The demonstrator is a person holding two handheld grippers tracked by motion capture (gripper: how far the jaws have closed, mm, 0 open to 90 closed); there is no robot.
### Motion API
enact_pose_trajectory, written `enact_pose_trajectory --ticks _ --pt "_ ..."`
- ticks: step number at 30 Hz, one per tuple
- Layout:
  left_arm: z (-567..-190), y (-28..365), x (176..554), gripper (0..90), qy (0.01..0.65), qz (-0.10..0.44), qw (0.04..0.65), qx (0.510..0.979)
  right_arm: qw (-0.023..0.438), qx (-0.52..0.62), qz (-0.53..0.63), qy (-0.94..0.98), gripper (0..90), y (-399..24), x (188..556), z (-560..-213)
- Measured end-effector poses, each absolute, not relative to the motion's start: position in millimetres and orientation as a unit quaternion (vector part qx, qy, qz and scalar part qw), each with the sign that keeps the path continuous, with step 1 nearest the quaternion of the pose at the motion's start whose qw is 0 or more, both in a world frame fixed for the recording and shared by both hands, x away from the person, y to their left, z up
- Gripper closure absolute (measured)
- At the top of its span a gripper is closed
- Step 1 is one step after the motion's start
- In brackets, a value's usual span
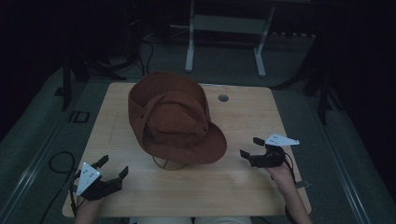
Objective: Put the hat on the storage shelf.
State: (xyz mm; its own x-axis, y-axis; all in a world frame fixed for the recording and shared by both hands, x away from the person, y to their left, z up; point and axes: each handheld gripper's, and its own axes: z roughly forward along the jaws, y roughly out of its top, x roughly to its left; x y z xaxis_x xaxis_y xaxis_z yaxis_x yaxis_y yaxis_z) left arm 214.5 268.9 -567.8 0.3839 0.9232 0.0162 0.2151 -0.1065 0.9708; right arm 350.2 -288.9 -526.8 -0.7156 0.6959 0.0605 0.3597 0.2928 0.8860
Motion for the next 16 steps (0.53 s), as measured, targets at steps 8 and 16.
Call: enact_pose_trajectory --ticks 8,16 --pt "-568 269 214 15.1 0.435 0.348 0.511 0.655 0.179 0.356 0.474 0.785 13.8 -305 343 -545" --pt "-568 268 214 15.2 0.434 0.348 0.51 0.656 0.186 0.384 0.467 0.774 13.8 -326 335 -561"
